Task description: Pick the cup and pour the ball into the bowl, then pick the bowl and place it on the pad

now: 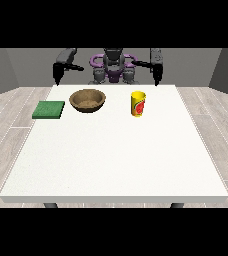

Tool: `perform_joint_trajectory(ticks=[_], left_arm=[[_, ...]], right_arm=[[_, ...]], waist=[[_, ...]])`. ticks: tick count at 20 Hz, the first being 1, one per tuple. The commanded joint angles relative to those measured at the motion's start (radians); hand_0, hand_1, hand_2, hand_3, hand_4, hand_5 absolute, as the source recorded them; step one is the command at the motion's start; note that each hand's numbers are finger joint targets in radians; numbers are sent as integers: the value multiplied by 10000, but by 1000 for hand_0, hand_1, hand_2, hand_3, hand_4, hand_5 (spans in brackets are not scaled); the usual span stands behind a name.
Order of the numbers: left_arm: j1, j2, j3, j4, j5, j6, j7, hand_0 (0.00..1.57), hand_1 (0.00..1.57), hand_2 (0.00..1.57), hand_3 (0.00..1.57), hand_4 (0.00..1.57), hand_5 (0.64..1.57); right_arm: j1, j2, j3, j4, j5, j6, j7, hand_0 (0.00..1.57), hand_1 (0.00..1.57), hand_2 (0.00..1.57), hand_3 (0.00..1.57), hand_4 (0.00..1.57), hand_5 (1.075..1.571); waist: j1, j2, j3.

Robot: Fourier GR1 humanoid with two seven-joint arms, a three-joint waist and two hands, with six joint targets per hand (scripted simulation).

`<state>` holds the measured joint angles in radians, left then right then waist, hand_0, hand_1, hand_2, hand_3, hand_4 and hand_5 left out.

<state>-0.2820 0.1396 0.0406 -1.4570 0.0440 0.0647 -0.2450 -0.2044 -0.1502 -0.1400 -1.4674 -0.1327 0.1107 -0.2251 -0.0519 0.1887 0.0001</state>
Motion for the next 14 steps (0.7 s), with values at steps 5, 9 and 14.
perform_joint_trajectory(ticks=[5,9,14], left_arm=[[-896,-510,181,2498,-651,564,-1707,0,0,0,0,0,1244],[-1148,-174,869,3879,-423,382,-2642,0,0,0,0,0,1233],[-1504,-560,861,4599,-391,507,-3517,0,0,0,0,0,1276]], right_arm=[[-450,38,-160,1148,237,-48,-886,0,0,0,0,0,1562],[-379,-471,-522,1497,-320,788,-912,0,0,0,0,0,1563],[-752,-1293,-1256,2524,-694,1574,-1696,0,0,0,0,0,1559]], waist=[[-220,253,-1],[-400,69,-3],[-389,553,-1]])
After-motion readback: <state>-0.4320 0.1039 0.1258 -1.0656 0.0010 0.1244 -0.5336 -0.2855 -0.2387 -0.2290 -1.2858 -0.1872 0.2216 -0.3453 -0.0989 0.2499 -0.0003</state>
